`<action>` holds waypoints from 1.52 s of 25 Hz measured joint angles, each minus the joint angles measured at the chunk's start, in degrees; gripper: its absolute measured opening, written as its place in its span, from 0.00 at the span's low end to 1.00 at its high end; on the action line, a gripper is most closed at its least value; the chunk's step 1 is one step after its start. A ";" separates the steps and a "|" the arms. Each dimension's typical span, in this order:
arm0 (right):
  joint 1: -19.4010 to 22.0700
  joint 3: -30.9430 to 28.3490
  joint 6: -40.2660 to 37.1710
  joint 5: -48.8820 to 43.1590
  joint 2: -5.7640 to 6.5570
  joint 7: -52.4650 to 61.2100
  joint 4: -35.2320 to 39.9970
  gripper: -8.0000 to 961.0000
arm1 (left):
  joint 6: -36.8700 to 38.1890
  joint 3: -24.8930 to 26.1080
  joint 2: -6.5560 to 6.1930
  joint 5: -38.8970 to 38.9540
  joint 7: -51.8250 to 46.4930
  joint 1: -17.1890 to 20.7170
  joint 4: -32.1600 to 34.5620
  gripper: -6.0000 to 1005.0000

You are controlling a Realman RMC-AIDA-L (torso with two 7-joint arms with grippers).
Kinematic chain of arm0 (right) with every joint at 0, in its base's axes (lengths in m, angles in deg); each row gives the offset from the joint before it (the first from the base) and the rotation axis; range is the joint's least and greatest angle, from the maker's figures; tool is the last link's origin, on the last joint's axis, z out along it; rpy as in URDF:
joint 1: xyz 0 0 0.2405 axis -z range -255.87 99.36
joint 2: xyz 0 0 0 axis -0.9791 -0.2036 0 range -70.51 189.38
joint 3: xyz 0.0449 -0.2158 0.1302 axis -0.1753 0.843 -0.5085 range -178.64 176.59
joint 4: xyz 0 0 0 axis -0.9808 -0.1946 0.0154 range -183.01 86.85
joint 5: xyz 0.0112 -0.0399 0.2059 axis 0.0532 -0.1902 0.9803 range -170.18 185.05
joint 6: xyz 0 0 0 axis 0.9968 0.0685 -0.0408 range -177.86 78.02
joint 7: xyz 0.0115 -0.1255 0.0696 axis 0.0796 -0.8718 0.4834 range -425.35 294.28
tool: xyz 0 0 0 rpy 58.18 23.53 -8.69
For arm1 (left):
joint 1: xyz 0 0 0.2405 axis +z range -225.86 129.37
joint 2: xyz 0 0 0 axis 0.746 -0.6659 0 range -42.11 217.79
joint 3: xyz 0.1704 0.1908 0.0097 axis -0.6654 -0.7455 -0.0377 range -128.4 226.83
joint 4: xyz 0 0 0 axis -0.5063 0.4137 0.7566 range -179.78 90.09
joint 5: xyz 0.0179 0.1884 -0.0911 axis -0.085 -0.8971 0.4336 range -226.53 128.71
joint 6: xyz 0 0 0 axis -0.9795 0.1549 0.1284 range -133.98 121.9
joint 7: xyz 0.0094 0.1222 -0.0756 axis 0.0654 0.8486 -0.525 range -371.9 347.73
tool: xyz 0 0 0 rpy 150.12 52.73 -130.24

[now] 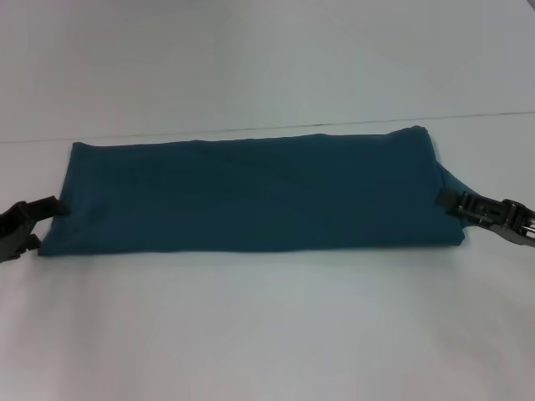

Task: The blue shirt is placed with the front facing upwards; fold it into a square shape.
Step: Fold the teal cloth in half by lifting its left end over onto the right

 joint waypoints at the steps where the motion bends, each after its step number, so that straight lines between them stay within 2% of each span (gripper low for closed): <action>1: 0.00 0.00 0.03 0.00 0.00 0.00 0.00 0.62 | -0.09 -0.05 0.04 0.00 0.03 -0.07 -0.20 0.81; 17: 0.52 -0.37 0.17 0.00 -0.03 -0.17 0.00 0.62 | 0.48 -1.36 0.05 -1.57 -0.19 -0.68 -0.34 0.77; 20: 0.56 -0.37 0.16 0.00 -0.09 -0.11 0.00 0.62 | -0.07 -1.41 0.04 -1.95 -0.13 -0.82 -0.51 0.55; 26: 0.67 -0.36 0.07 0.00 -0.10 -0.04 0.00 0.62 | -1.04 -1.43 0.00 -2.24 0.09 -0.64 -0.60 0.34; 30: 0.72 -0.37 0.13 0.00 -0.10 -0.06 0.00 0.62 | -1.71 -1.49 0.01 -3.81 0.07 -0.71 -0.61 0.11; 38: 0.54 -0.42 0.17 0.00 0.00 -0.05 0.00 0.62 | -2.28 -1.48 0.13 -4.18 0.15 -0.82 -0.61 0.05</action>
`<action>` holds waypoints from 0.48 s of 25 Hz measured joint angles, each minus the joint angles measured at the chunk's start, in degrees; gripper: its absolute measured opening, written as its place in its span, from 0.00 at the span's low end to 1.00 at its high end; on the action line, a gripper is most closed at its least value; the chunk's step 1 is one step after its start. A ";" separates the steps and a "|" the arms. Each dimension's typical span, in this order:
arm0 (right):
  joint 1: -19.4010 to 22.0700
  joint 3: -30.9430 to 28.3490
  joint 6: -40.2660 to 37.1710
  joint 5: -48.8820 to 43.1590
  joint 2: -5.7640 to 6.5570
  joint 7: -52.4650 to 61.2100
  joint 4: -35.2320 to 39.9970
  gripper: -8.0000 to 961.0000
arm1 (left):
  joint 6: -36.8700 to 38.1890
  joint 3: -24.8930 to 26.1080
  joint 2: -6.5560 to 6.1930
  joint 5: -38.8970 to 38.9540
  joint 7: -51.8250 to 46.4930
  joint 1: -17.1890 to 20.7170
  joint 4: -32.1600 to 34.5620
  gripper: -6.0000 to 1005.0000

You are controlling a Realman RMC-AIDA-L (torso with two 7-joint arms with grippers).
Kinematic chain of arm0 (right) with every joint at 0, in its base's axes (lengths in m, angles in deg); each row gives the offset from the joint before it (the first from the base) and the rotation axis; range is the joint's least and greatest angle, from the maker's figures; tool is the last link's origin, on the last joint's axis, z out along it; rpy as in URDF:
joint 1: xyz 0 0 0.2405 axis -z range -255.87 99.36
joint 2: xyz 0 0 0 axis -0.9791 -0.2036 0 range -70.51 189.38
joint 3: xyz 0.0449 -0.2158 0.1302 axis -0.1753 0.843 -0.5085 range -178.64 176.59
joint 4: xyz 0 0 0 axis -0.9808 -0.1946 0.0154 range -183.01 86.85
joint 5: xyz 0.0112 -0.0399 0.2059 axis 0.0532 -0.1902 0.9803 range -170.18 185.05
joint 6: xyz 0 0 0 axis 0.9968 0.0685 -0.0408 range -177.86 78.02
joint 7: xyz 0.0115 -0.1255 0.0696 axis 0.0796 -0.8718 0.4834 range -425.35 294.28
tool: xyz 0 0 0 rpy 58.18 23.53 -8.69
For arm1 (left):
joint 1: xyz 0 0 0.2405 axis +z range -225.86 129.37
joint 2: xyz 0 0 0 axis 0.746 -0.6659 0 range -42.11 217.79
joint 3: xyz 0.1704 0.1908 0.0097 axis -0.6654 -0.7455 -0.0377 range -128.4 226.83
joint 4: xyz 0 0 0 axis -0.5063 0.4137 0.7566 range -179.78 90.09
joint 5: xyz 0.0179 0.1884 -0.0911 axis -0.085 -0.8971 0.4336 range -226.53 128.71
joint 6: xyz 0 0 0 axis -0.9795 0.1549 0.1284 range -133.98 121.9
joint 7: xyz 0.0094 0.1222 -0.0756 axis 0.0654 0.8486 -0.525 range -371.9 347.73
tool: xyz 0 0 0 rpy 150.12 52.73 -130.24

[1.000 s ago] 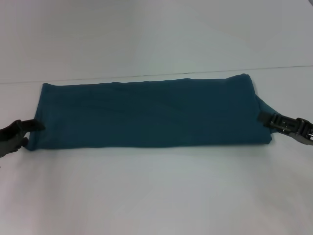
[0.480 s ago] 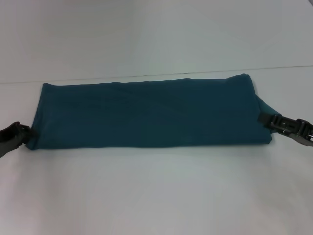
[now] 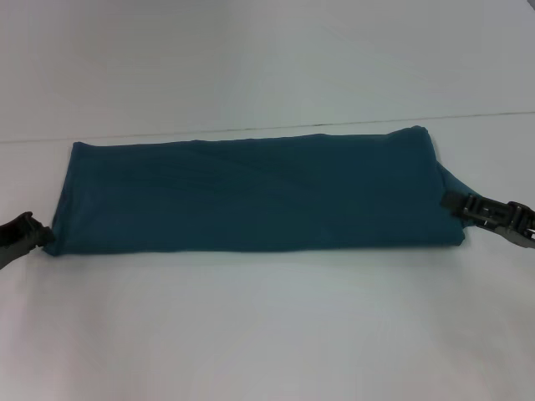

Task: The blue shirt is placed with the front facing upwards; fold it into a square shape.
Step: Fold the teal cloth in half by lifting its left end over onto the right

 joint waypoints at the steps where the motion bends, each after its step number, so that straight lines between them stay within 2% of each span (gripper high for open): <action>1: 0.00 -0.02 0.00 0.00 0.02 0.00 0.00 0.62 | 0.13 0.00 0.02 0.09 0.00 0.07 0.03 0.04; 12: 0.01 -0.04 -0.03 0.00 0.08 0.04 0.00 0.62 | 6.41 2.03 0.11 -0.15 -0.65 2.14 2.47 0.02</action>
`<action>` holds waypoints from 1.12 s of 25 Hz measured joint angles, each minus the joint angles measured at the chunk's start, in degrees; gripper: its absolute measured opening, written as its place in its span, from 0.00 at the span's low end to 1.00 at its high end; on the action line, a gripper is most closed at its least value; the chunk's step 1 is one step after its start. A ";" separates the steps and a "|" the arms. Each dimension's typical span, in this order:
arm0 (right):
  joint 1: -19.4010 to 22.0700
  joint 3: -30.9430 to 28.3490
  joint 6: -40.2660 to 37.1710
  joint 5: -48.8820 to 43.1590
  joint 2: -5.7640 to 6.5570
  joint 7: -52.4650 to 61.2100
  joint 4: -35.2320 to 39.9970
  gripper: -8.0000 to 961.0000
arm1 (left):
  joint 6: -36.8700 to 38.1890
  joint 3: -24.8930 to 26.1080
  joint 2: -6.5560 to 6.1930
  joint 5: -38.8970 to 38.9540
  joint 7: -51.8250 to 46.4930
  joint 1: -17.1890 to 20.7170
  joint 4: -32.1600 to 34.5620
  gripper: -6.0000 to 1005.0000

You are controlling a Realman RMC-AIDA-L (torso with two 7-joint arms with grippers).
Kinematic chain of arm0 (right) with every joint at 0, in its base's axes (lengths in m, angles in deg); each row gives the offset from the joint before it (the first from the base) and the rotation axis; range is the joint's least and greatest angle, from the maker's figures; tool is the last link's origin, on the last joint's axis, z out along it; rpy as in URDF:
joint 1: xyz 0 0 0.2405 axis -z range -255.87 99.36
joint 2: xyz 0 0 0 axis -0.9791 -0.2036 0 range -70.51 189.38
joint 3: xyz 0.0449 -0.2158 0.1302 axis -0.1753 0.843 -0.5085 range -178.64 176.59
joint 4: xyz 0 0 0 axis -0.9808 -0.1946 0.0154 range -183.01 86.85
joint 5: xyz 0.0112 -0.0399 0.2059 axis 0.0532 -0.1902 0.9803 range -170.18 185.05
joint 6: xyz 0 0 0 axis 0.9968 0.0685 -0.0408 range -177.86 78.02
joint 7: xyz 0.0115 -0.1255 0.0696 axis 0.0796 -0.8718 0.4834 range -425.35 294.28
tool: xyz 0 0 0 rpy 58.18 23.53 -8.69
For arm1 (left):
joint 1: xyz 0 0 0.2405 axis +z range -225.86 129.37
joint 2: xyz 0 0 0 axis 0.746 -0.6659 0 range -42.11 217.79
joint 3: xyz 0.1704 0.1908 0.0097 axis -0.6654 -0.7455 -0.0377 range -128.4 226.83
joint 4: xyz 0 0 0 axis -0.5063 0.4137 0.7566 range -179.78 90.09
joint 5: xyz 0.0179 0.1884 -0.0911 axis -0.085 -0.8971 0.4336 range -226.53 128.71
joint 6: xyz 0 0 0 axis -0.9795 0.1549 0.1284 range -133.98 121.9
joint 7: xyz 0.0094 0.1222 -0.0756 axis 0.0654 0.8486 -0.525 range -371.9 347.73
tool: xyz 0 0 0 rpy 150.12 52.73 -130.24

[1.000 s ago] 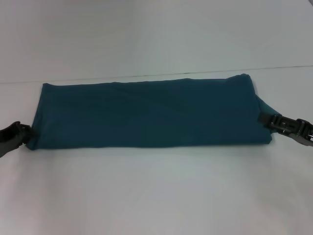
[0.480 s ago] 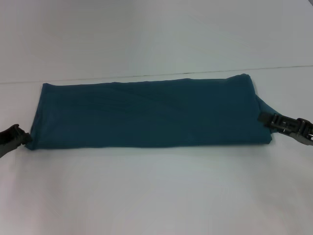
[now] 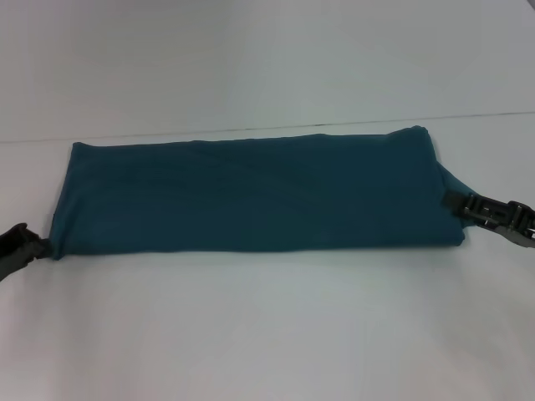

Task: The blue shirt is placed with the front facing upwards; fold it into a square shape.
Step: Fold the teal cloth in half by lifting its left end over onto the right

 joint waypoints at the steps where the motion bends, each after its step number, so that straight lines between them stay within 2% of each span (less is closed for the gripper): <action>1: 0.02 0.00 -0.06 0.00 0.00 0.00 0.00 0.62 | 0.21 0.04 0.05 -0.01 -0.02 0.22 0.20 0.03; 7: 0.16 0.05 -0.20 0.00 0.00 0.01 0.00 0.62 | 0.74 0.48 0.23 0.39 0.62 1.72 1.43 0.03; 11: 0.21 0.16 0.00 -0.13 0.08 0.01 -0.01 0.62 | 2.52 1.06 0.37 1.64 5.47 1.97 3.11 0.04; 13: 0.35 0.10 -0.03 -0.22 0.15 0.01 0.00 0.62 | 2.76 1.06 0.38 2.78 9.13 1.82 3.78 0.08; 22: 0.42 0.02 0.14 -0.27 0.18 0.01 -0.04 0.62 | -1.48 -1.60 0.38 2.23 11.68 0.50 1.99 0.24; 26: 0.42 0.00 0.14 -0.27 0.18 0.01 -0.10 0.62 | -4.26 -3.31 0.43 2.23 11.50 -0.28 -0.22 0.47; 28: 0.42 0.00 0.14 -0.27 0.18 0.01 -0.15 0.62 | -4.48 -3.39 0.51 2.24 11.52 -0.47 -0.33 0.54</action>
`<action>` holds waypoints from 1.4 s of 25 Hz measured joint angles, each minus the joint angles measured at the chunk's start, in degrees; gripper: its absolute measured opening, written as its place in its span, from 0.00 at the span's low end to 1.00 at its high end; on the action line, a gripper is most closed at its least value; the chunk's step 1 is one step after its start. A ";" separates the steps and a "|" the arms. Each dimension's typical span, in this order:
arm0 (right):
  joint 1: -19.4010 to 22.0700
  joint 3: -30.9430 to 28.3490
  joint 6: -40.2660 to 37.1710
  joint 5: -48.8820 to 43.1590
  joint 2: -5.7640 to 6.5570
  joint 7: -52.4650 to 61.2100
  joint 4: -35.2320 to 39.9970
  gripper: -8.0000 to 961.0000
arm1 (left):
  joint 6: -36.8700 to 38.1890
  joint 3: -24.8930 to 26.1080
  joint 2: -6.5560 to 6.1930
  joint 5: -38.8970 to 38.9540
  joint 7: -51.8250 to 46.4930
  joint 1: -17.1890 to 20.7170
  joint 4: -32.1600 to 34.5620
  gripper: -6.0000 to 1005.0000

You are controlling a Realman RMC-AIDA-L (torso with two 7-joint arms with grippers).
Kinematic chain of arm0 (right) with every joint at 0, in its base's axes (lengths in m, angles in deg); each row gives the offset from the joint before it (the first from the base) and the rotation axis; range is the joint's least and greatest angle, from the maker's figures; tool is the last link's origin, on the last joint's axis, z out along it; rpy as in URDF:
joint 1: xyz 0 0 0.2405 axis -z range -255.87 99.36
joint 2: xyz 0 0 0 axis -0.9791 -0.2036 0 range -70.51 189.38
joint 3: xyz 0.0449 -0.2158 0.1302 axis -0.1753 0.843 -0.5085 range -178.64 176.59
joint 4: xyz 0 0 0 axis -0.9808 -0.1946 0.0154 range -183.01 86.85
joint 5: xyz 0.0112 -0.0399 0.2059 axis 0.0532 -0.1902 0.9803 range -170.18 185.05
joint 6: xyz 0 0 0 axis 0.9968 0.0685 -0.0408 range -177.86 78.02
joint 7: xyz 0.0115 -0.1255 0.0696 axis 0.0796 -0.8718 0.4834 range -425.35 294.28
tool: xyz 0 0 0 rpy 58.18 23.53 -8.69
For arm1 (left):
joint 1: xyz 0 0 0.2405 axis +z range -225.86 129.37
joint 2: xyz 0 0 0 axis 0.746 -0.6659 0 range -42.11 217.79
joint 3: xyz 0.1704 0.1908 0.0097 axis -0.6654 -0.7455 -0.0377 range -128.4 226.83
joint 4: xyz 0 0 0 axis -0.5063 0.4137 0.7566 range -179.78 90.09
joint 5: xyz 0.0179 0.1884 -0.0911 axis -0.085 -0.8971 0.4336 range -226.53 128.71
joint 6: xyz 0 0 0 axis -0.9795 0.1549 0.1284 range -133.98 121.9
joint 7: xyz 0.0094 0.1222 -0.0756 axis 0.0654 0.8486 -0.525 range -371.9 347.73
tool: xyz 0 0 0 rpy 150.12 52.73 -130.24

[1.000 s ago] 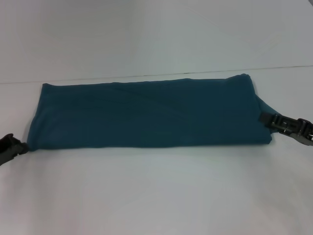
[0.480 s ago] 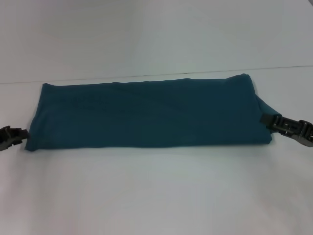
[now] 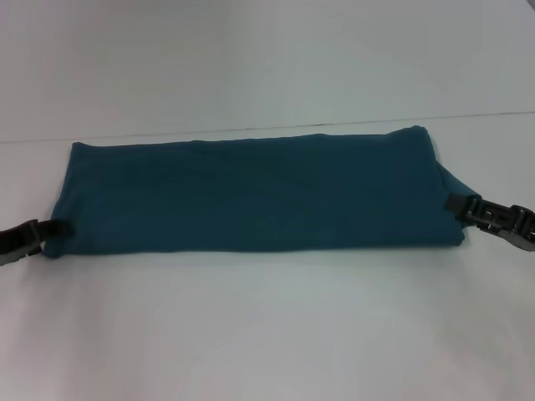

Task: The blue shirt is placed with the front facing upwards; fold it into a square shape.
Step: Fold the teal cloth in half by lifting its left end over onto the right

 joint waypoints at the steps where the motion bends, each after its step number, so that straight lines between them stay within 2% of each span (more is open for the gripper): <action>1: 0.00 0.00 0.00 0.00 0.00 0.00 -0.03 0.62 | -0.06 -0.02 0.08 0.00 0.04 -0.13 -0.05 0.57; 5: 0.00 0.00 0.04 0.00 0.00 0.00 -0.04 0.62 | -0.57 -0.28 0.36 0.20 0.07 -0.56 -0.23 0.70; 8: 0.00 0.00 0.11 0.00 0.00 0.00 -0.04 0.62 | -0.59 -0.30 0.41 0.24 -0.03 -0.65 -0.24 0.90; 18: -0.09 0.00 0.24 0.01 0.00 0.00 -0.46 0.62 | 0.87 0.26 0.63 1.68 -0.28 -0.68 0.80 0.93; 35: 0.04 -0.20 0.34 0.00 0.08 0.00 -0.56 0.62 | 0.70 -0.78 0.65 -0.67 -4.02 -0.61 1.16 0.89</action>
